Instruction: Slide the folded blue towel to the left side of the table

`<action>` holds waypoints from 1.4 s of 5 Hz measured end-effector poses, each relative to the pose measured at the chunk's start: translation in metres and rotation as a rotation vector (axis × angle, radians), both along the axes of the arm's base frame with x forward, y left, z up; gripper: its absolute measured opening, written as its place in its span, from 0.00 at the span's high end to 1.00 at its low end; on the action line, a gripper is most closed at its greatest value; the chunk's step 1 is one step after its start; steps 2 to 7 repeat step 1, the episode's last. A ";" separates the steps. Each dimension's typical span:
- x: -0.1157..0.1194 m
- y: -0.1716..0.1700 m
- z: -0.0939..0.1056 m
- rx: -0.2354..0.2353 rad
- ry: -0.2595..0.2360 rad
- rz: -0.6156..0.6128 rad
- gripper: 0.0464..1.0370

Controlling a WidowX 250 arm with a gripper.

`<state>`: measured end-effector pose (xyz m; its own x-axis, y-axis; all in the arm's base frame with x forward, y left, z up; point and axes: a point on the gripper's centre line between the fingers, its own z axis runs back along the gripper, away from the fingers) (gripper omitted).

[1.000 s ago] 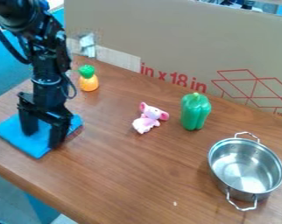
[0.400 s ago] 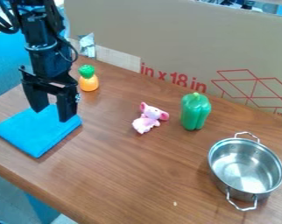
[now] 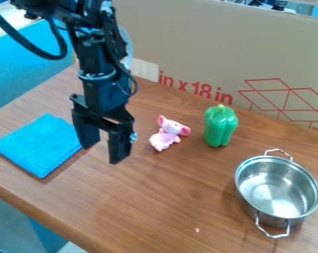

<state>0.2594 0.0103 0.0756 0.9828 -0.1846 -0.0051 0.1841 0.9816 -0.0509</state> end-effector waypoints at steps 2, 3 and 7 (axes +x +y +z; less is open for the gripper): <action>-0.002 -0.025 -0.006 0.031 -0.010 -0.062 0.04; -0.002 -0.025 -0.006 0.031 -0.010 -0.062 0.04; -0.002 -0.025 -0.006 0.031 -0.010 -0.062 0.04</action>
